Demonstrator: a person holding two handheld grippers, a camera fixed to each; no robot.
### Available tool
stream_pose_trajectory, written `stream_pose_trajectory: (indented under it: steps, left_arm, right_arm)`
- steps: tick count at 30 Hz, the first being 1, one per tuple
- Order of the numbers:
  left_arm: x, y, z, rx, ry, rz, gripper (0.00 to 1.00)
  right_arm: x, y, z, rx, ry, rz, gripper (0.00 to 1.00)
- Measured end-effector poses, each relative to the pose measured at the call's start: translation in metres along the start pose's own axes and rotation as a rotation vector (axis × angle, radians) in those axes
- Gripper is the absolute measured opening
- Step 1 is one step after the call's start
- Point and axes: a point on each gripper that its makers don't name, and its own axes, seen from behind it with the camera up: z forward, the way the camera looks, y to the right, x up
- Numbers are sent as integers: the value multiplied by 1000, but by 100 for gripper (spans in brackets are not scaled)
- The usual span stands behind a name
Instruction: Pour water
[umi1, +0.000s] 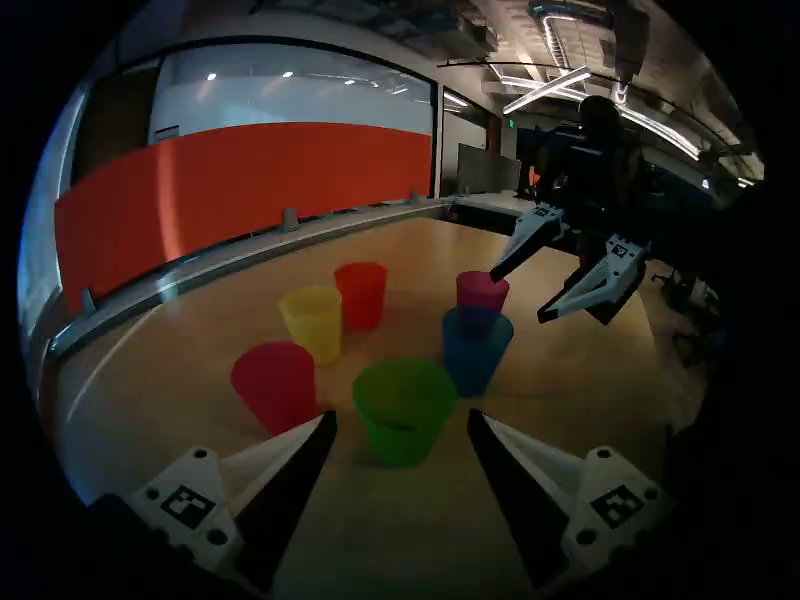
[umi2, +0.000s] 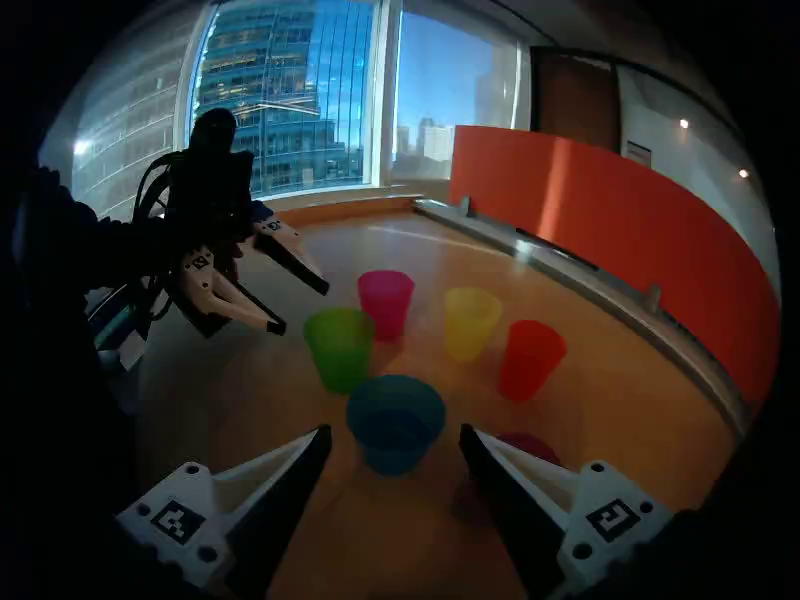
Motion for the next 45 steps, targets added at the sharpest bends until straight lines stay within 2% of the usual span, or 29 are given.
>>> stream_pose_trajectory:
  steps: [15, 26, 45]
  left_arm:
    - [-13, -1, 15, -26, -53, 17, 97]
    - [-17, 0, 27, -50, -76, 30, 97]
    - [-19, 3, 41, -82, -91, 34, 97]
  right_arm:
    - [-6, 1, 24, 23, -35, -23, 99]
    - [-6, 3, 34, 37, -55, -41, 99]
    - [-11, 3, 52, 51, -89, -53, 99]
